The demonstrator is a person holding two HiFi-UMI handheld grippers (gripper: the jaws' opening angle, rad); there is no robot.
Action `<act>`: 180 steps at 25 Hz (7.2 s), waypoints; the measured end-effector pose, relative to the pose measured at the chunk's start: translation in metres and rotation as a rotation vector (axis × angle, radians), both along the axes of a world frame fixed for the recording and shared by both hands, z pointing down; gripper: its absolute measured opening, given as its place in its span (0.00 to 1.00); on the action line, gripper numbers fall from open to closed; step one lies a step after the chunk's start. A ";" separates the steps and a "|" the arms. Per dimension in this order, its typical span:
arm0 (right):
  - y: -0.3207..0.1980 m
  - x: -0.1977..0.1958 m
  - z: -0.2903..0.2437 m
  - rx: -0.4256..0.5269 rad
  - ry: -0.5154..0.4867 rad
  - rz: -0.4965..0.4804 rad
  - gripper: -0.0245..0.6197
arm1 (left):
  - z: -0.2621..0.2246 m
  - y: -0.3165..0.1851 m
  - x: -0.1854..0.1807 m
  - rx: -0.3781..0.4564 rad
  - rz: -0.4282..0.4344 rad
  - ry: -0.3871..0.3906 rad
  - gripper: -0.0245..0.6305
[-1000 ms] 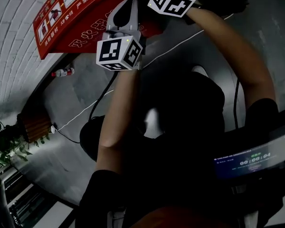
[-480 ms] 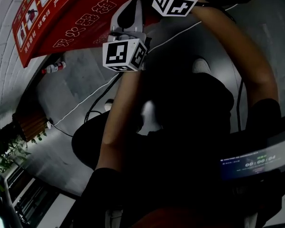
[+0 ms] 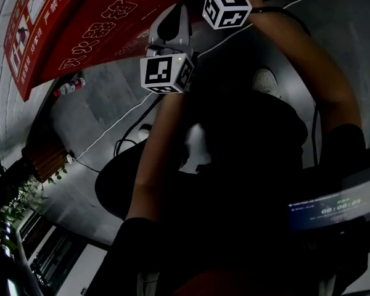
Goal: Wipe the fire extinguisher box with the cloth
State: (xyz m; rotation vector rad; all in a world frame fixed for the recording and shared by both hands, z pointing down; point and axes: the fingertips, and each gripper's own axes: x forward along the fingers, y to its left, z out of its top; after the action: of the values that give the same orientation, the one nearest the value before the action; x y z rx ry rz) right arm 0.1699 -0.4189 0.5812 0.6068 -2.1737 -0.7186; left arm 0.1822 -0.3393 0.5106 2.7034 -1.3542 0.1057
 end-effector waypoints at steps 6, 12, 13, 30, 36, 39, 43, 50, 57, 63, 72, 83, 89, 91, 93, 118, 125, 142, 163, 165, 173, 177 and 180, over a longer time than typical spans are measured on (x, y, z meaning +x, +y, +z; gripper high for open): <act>0.004 0.002 0.044 -0.027 0.023 0.000 0.20 | 0.029 0.004 0.002 -0.035 0.000 -0.003 0.04; 0.004 0.002 0.082 -0.050 0.053 0.011 0.20 | 0.060 0.005 0.006 -0.062 0.012 -0.004 0.04; 0.004 0.002 0.088 -0.053 0.057 0.016 0.20 | 0.066 0.004 0.006 -0.065 0.013 -0.009 0.04; 0.014 0.005 0.192 -0.177 0.258 0.024 0.20 | 0.114 0.007 0.003 -0.173 0.036 -0.017 0.04; 0.025 0.009 0.216 -0.281 0.337 0.000 0.20 | 0.116 0.007 -0.001 -0.177 0.039 -0.022 0.04; 0.024 0.013 0.213 -0.314 0.341 0.031 0.20 | 0.109 0.004 -0.008 -0.159 0.036 -0.041 0.04; 0.020 0.020 0.161 -0.357 0.170 0.167 0.20 | 0.071 0.004 -0.021 -0.135 0.016 -0.025 0.04; 0.015 0.043 0.009 -0.282 -0.079 0.302 0.20 | -0.029 0.017 -0.045 -0.008 -0.040 0.024 0.04; 0.041 0.043 -0.129 -0.140 -0.181 0.323 0.21 | -0.115 0.040 -0.089 0.065 -0.096 0.015 0.04; 0.068 0.033 -0.245 0.006 -0.258 0.344 0.21 | -0.198 0.072 -0.141 0.187 -0.124 0.008 0.04; 0.071 0.002 -0.338 0.126 -0.295 0.340 0.21 | -0.259 0.066 -0.216 0.265 -0.203 -0.017 0.04; 0.134 -0.206 -0.401 -0.011 -0.663 0.104 0.21 | -0.294 0.089 -0.341 0.309 -0.332 0.043 0.04; 0.153 -0.314 -0.376 -0.254 -0.972 0.086 0.21 | -0.289 0.101 -0.415 0.321 -0.421 0.098 0.04; 0.155 -0.335 -0.364 -0.318 -1.043 0.109 0.21 | -0.289 0.104 -0.428 0.329 -0.431 0.088 0.04; 0.155 -0.348 -0.354 -0.361 -1.094 0.142 0.21 | -0.288 0.107 -0.439 0.327 -0.439 0.073 0.04; 0.067 -0.386 -0.234 -0.573 -1.690 0.500 0.20 | -0.213 0.040 -0.498 0.217 -0.366 0.054 0.04; 0.049 -0.378 -0.203 -0.589 -1.787 0.619 0.20 | -0.199 0.021 -0.488 0.159 -0.308 0.091 0.04; 0.035 -0.354 -0.146 -0.692 -2.010 0.804 0.20 | -0.145 -0.015 -0.472 0.067 -0.233 -0.008 0.04; 0.040 -0.345 -0.004 -0.798 -1.942 1.120 0.19 | -0.038 -0.030 -0.457 -0.151 -0.147 -0.007 0.04; 0.041 -0.344 0.006 -0.800 -1.931 1.140 0.19 | -0.028 -0.031 -0.454 -0.175 -0.131 -0.024 0.04; 0.043 -0.344 0.045 -0.834 -1.918 1.194 0.19 | -0.003 -0.033 -0.439 -0.224 -0.094 -0.053 0.04; 0.043 -0.344 0.062 -0.859 -1.920 1.201 0.19 | 0.024 -0.028 -0.434 -0.275 -0.088 -0.081 0.04; 0.042 -0.344 0.072 -0.873 -1.920 1.204 0.19 | 0.033 -0.029 -0.438 -0.296 -0.105 -0.066 0.04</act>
State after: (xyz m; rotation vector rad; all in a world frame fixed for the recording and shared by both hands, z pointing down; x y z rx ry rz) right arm -0.1742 -0.3765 0.6535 2.1740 -2.1797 2.0983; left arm -0.2558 -0.3680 0.5432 2.3999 -1.3720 0.3586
